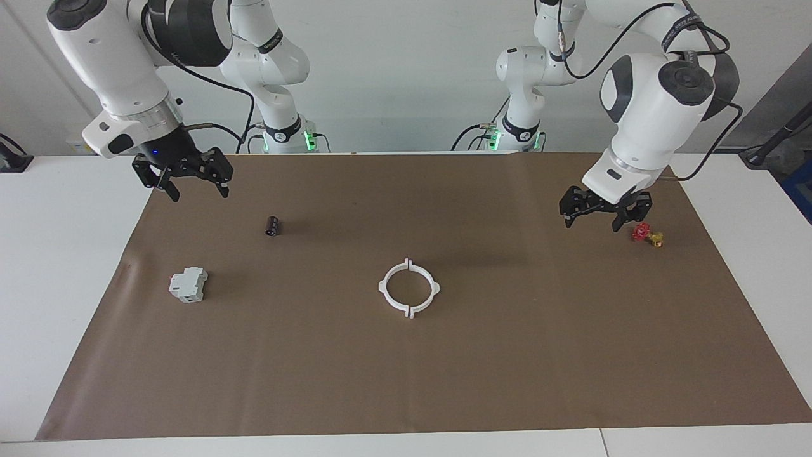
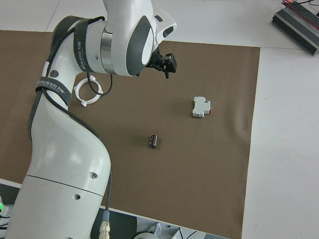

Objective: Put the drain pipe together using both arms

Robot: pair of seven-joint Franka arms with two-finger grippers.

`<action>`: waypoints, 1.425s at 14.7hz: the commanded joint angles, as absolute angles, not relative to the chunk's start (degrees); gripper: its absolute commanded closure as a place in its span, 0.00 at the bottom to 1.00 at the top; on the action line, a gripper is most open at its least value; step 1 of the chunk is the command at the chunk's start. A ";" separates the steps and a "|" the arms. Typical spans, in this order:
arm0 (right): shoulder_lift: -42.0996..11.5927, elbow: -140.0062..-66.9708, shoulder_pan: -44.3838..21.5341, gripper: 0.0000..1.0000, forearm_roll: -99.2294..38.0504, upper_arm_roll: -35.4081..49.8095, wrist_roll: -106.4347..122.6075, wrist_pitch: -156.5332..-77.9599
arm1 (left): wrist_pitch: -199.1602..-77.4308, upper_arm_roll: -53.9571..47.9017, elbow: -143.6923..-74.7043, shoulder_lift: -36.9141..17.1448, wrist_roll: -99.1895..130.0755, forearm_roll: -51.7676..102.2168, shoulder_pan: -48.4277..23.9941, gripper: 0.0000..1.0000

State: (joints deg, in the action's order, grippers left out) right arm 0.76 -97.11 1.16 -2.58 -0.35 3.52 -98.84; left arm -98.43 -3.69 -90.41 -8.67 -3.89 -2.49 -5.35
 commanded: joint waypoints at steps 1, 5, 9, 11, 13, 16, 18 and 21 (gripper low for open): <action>1.49 -97.38 1.76 0.00 -3.69 0.00 2.37 -98.26 | -95.98 -4.04 -92.11 -4.40 -6.85 -0.53 -2.38 0.00; 1.58 -97.38 1.67 0.00 -3.69 0.00 1.85 -98.26 | -93.52 -3.69 -91.93 -0.97 -10.01 2.46 1.40 0.00; 1.50 -97.38 1.58 0.00 -3.69 0.00 1.67 -98.26 | -91.93 -3.43 -92.90 1.76 -11.60 2.55 1.93 0.00; 1.58 -97.38 1.58 0.00 -3.69 0.00 1.67 -98.26 | -91.93 -3.43 -93.51 2.20 -11.51 2.46 1.76 0.00; 1.58 -97.38 1.58 0.00 -3.69 0.00 1.67 -98.17 | -92.02 -3.52 -94.92 2.98 -11.51 2.46 1.76 0.00; 1.58 -97.38 1.58 0.00 -3.69 0.00 1.67 -98.17 | -92.11 -3.60 -94.92 3.08 -11.51 2.46 1.41 0.00; 1.49 -97.38 1.58 0.00 -3.69 0.00 1.58 -98.26 | -92.45 -3.87 -95.36 3.16 -10.99 2.46 0.88 0.00; 1.49 -97.38 1.58 0.00 -3.69 0.00 0.97 -98.26 | -92.28 -3.87 -95.62 3.25 -10.64 2.46 1.40 0.00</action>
